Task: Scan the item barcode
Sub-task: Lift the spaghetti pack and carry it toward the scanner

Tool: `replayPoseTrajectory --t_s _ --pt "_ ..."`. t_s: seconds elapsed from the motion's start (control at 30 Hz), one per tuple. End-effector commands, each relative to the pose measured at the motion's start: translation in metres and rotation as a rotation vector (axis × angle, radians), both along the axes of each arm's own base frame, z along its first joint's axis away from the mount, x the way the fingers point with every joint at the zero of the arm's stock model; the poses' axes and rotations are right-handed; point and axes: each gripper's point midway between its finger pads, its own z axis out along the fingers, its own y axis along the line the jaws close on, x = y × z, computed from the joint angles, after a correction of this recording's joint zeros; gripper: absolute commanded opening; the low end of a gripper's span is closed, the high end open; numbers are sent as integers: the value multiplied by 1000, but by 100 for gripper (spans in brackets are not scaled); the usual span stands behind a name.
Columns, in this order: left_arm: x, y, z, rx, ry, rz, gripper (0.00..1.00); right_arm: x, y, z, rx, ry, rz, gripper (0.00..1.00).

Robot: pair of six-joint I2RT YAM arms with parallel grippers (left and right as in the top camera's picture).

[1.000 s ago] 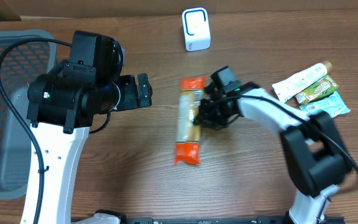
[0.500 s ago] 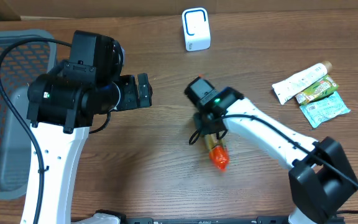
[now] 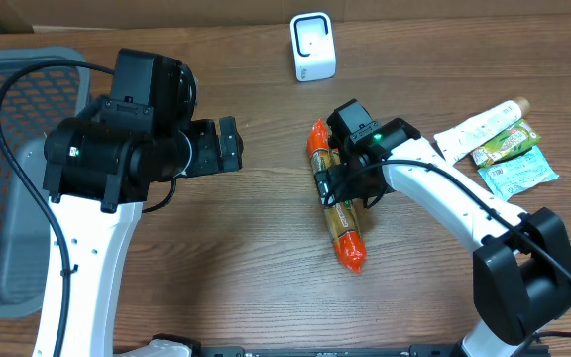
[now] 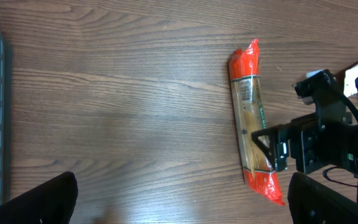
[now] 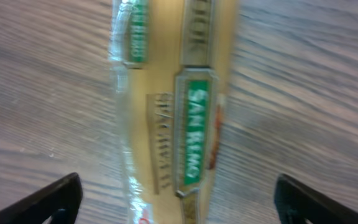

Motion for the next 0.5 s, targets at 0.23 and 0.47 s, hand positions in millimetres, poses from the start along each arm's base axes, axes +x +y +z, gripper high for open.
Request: replayPoseTrajectory --t_s 0.23,0.47 --pt "2 0 5 10 -19 -20 100 -21 7 -51 28 63 80 100" --pt "2 0 5 10 -19 -20 100 -19 6 -72 23 85 67 45"
